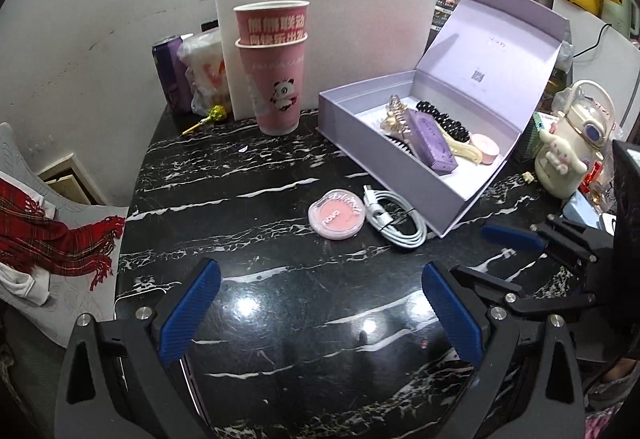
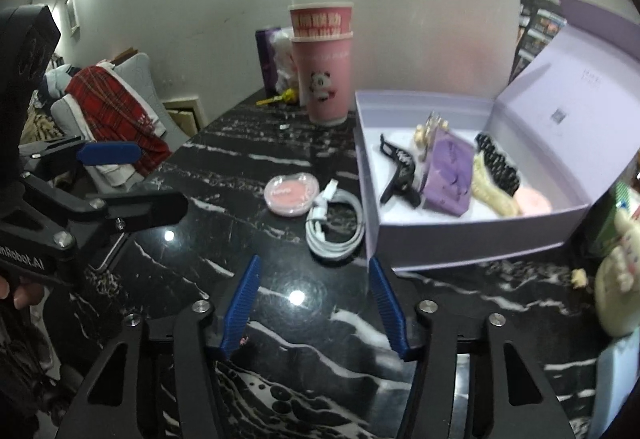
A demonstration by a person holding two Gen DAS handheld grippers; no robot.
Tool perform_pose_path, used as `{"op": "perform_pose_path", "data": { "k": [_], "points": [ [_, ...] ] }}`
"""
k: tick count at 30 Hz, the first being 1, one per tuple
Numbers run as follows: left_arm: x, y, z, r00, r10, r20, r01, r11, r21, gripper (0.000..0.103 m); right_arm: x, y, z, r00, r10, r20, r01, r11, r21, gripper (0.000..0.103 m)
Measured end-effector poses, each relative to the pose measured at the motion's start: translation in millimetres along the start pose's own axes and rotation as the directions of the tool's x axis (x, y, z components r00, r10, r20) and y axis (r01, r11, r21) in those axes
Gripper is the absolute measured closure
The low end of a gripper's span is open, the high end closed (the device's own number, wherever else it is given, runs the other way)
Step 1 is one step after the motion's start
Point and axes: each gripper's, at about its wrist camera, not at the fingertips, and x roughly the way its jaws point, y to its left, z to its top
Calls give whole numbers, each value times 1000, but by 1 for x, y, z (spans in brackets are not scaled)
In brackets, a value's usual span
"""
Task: Organize rigid objects
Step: 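Withdraw both tools from the box toward the blush compact and cable, then grasp the novo blush compact with the left tool while the right tool grasps the white cable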
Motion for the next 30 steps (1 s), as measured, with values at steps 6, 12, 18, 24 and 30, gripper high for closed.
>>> {"op": "perform_pose_path", "data": {
  "k": [6, 12, 18, 24, 30],
  "points": [
    [22, 6, 5, 1000, -24, -12, 25, 999, 44, 1, 18, -1, -5, 998, 26, -50, -25, 999, 20, 52],
    [55, 8, 15, 997, -68, -49, 71, 994, 82, 1, 20, -8, -3, 999, 22, -44, -21, 999, 35, 52],
    [83, 8, 26, 991, -101, -93, 111, 988, 111, 7, 29, -18, -2, 997, 33, -69, -28, 997, 73, 52],
    [102, 2, 33, 983, -127, -130, 146, 978, 151, 10, 39, -17, -2, 994, 55, -92, -50, 997, 64, 52],
    [115, -1, 35, 976, -132, -170, 166, 966, 200, 26, 49, -14, 1, 992, 57, -114, -50, 997, 62, 52]
  ]
}}
